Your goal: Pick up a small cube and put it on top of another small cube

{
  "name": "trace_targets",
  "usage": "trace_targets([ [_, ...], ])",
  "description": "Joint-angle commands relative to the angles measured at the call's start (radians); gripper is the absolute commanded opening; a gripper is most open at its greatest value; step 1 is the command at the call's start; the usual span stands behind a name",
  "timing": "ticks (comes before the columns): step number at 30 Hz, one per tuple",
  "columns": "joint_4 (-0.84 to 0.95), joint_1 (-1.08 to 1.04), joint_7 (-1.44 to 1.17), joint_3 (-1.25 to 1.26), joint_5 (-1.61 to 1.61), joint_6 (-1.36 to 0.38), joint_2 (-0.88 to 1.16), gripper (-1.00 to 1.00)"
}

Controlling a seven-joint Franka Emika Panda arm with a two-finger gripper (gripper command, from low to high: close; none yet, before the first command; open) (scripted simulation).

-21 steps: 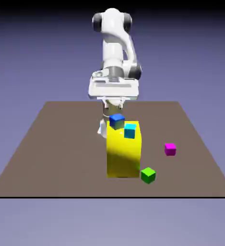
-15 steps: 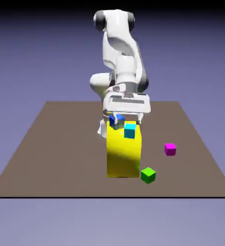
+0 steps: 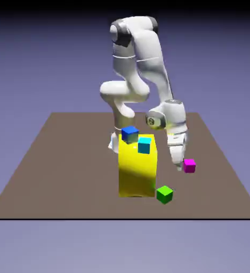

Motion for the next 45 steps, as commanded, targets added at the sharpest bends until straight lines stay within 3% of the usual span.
trace_targets([
  [1,-0.011,-0.026,-0.013,0.036,-0.029,0.021,0.028,0.00],
  [7,-0.064,-0.143,-0.036,0.171,-0.153,0.128,0.118,0.00],
  [23,0.029,0.429,-0.311,-0.268,0.208,0.329,0.337,0.00],
  [24,0.029,0.429,-0.311,-0.268,0.209,0.329,0.337,-1.00],
  [41,-0.060,-0.138,-0.038,0.164,-0.146,0.123,0.117,-1.00],
  [45,0.008,-0.021,0.010,0.042,-0.067,0.007,0.026,-1.00],
])
